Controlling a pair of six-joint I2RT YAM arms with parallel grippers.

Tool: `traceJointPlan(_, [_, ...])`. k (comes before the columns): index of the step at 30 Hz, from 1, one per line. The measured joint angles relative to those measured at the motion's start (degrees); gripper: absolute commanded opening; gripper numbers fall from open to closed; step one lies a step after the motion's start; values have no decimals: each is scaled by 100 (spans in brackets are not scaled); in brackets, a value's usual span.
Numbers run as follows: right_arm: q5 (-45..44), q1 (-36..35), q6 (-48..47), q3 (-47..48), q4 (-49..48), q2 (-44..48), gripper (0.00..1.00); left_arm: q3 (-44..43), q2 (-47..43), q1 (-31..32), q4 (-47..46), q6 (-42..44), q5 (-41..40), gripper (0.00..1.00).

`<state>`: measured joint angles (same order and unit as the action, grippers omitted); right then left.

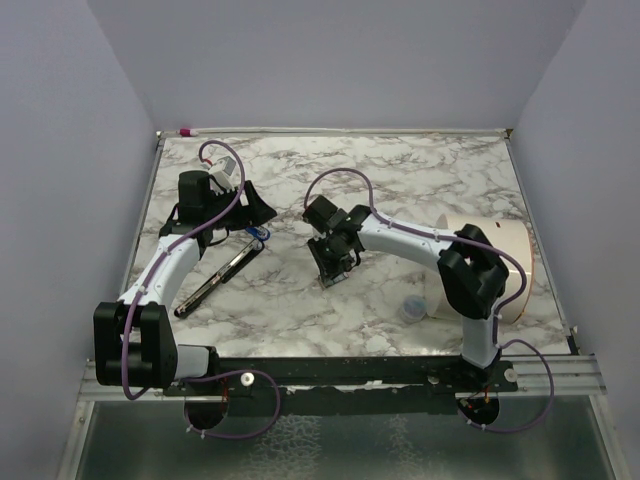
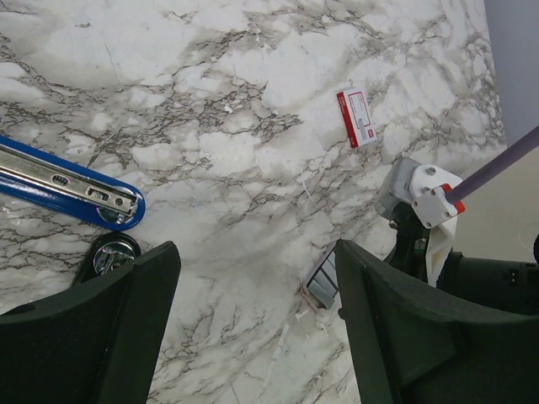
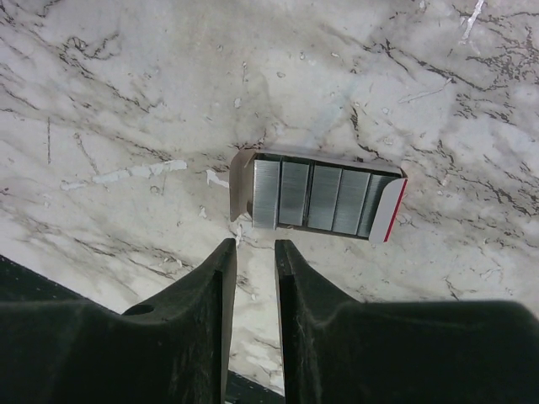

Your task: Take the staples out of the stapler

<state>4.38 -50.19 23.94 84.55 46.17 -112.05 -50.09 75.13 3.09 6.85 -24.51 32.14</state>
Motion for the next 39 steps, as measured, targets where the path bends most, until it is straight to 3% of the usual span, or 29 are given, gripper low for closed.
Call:
traceJointPlan(13, [264,72,24,-236,-291,20,16,20,2,2,-42,-9,4,77])
traceJointPlan(39, [317,72,26,-210,-280,-238,18,22,33,0,-44,-22,63,77])
